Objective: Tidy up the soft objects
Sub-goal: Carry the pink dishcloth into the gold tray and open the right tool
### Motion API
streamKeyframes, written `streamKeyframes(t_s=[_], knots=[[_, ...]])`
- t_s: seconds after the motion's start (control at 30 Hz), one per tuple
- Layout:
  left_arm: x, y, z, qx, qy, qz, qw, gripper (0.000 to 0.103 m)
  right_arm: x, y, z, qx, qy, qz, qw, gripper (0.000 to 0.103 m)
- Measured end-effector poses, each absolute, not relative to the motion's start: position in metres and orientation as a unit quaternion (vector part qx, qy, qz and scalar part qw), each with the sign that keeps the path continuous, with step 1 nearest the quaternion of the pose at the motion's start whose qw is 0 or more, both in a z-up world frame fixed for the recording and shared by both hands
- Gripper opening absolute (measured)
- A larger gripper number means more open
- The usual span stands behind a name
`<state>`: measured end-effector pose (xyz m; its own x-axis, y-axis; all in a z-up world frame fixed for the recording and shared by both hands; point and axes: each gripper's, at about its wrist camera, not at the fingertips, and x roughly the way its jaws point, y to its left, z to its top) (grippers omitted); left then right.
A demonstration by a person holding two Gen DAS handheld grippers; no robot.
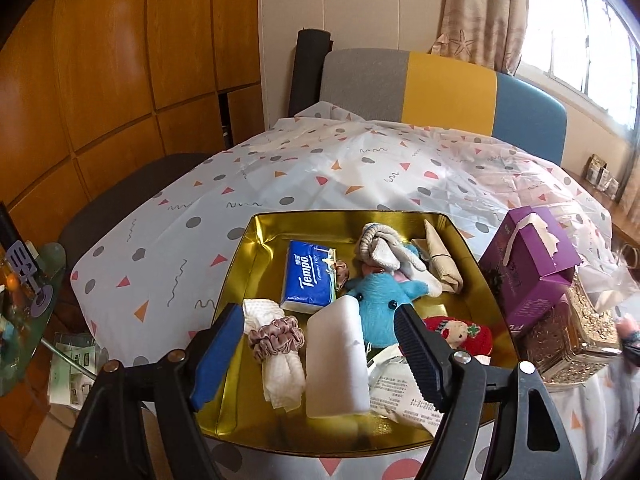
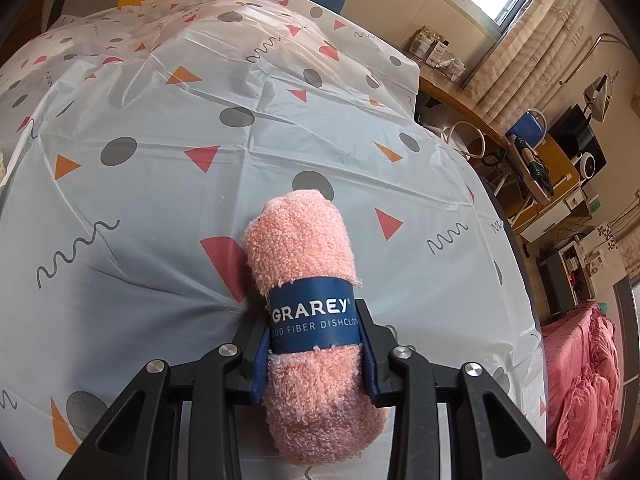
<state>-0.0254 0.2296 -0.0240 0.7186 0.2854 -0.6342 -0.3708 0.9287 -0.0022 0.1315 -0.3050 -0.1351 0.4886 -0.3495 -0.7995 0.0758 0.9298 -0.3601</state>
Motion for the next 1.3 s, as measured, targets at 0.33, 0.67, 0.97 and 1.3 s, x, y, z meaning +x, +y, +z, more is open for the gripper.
streamKeyframes(t_s=[0.33,0.67,0.97,1.3], knots=[[-0.032,0.234,-0.032,-0.077,0.343,0.165,0.922,0.078,0.145,-0.303,-0.129,-0.094,0.541,-0.168,0.818,0.034],[-0.036,0.246,-0.040,-0.081,0.345,0.171,0.919,0.078,0.125,-0.282,-0.126,0.009,0.536,-0.146,0.831,0.034],[-0.044,0.261,-0.048,-0.102,0.350,0.169,0.916,0.078,0.121,-0.257,-0.126,0.050,0.543,-0.113,0.831,0.034],[-0.059,0.284,-0.052,-0.118,0.349,0.197,0.908,0.078,0.118,-0.262,-0.084,0.096,0.494,-0.121,0.856,0.034]])
